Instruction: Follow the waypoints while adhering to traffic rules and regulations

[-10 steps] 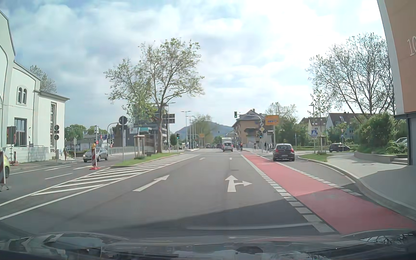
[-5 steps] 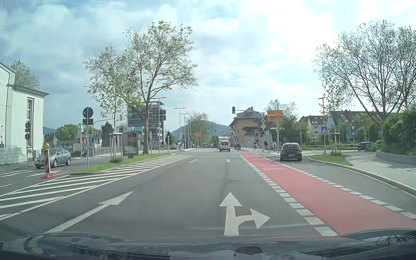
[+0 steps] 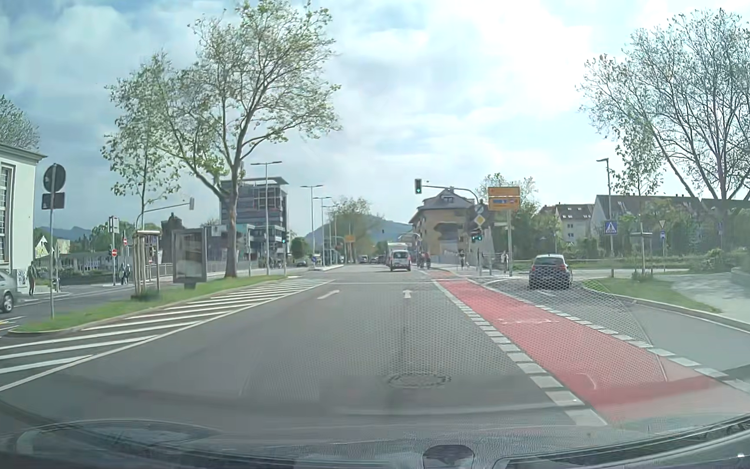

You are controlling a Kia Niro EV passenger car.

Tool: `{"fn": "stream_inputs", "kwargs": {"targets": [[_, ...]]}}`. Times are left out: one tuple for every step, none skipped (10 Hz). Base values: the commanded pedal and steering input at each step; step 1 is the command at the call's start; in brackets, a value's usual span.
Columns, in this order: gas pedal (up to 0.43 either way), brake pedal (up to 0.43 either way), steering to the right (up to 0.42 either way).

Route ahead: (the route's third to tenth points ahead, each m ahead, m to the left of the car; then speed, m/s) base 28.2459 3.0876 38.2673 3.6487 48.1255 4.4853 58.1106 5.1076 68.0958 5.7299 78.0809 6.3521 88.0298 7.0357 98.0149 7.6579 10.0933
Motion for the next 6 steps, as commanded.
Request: {"fn": "stream_inputs", "kwargs": {"targets": [[0.000,0.000,0.005],[0.000,0.000,0.005],[0.000,0.012,0.005],[0.000,0.024,0.005],[0.000,0.037,0.005],[0.000,0.037,0.004]]}}
